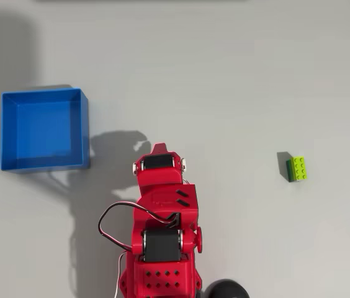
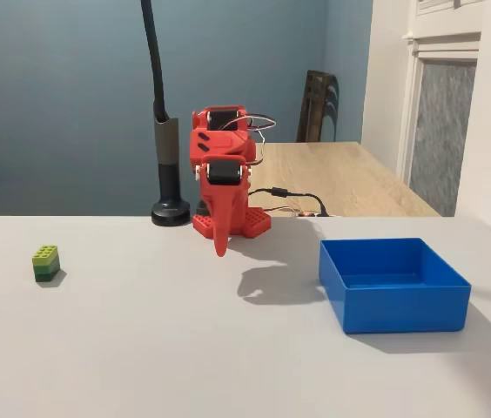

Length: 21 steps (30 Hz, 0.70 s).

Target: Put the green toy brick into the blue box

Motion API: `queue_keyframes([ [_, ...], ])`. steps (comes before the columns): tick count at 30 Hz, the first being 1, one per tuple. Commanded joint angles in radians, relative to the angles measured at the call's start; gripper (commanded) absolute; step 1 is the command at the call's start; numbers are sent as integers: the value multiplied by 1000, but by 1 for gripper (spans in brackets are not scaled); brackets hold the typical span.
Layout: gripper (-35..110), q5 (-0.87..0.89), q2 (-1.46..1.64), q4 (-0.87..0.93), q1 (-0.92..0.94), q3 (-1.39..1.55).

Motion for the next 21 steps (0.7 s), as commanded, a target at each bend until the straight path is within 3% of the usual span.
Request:
queue_keyframes([
  [1,0,-89,14,9,-54,-9],
  [21,0,-87,0,-17,-54,-37],
])
